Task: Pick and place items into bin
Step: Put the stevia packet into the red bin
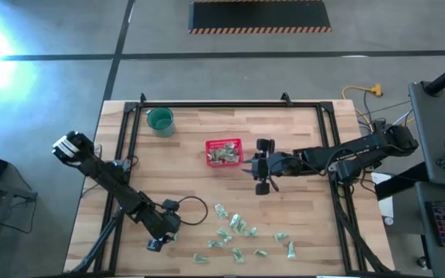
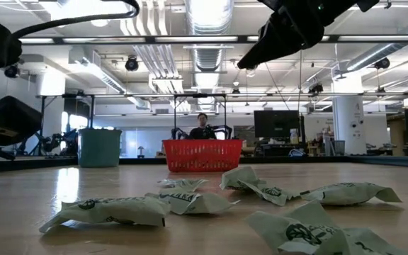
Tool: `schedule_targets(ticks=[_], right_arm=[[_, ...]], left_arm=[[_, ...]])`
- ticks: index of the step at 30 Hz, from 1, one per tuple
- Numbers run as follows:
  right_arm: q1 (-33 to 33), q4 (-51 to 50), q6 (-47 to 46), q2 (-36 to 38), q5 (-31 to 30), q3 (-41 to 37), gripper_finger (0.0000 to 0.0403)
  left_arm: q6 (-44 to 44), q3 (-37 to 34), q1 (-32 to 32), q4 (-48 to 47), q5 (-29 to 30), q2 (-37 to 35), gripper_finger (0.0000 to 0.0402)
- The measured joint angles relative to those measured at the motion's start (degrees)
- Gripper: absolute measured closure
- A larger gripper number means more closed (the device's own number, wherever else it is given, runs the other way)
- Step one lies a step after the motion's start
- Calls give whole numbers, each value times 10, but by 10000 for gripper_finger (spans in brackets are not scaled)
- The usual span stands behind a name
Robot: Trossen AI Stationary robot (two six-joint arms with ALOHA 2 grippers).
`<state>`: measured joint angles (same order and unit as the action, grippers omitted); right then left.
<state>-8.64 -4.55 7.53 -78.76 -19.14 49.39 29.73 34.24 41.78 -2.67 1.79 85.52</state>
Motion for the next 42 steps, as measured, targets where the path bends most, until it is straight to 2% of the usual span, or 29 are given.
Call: schedule_targets(ticks=[21, 25, 35, 42], right_arm=[[0, -12, -2, 0, 1, 0, 313], [0, -12, -5, 0, 1, 0, 313], [0, -12, -5, 0, 1, 0, 319], [0, -12, -5, 0, 1, 0, 319]], left_arm=[[-7, -15, 0, 3, 9, 7, 236], [-7, -23, 0, -1, 19, 7, 266], [-35, -20, 0, -4, 19, 5, 388], [-124, 1, -1, -11, 51, -1, 394]])
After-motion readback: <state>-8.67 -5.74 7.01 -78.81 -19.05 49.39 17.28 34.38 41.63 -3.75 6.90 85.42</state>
